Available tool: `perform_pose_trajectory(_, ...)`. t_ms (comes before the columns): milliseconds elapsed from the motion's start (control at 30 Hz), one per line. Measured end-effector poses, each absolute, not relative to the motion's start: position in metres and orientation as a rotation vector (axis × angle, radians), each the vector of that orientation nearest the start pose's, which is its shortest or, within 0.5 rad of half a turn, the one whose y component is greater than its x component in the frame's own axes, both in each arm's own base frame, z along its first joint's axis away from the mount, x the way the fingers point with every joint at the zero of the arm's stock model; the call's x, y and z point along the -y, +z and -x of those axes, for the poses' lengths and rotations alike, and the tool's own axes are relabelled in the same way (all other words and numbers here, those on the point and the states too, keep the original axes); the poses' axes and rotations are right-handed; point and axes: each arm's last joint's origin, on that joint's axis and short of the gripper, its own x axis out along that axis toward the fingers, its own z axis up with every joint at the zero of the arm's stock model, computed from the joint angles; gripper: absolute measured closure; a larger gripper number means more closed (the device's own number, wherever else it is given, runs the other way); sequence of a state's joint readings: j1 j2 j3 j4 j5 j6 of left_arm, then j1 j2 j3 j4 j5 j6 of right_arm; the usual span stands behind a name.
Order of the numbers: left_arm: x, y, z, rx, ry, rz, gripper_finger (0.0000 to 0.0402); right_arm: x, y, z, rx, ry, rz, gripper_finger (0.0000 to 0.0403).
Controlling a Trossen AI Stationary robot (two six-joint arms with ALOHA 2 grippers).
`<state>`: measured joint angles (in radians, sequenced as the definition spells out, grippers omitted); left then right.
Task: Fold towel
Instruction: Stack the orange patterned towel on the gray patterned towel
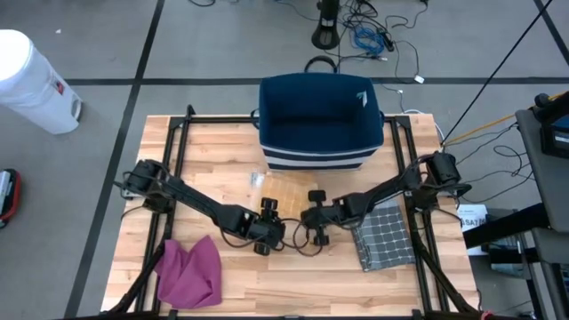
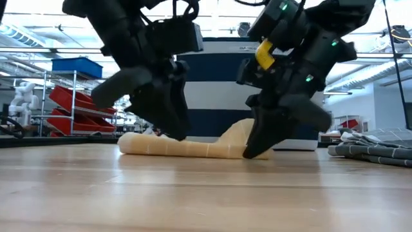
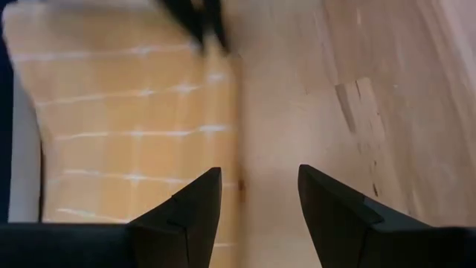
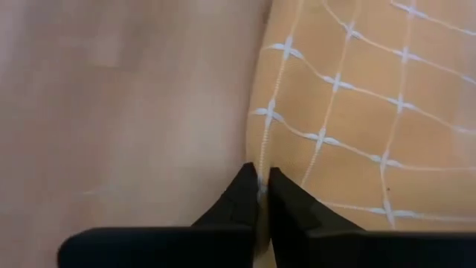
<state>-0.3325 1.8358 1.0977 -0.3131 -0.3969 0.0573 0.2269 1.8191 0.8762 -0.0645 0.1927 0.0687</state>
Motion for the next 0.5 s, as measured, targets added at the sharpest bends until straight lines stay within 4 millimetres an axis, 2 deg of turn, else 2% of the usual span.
perform_pose_trajectory(233, 0.108, 0.154, -0.345, -0.96, 0.014, -0.447, 0.0216, -0.107, 0.124, -0.319, -0.976, 0.132, 0.092, 0.04)
perform_pose_trajectory(433, 0.116, 0.152, -0.348, -0.954, -0.27, -0.29, 0.0216, -0.127, 0.127, -0.315, -0.977, 0.151, 0.055, 0.0402)
perform_pose_trajectory(500, 0.119, 0.153, -0.349, -0.939, -0.286, -0.271, 0.0216, -0.131, 0.127, -0.312, -0.991, 0.147, 0.048, 0.0402)
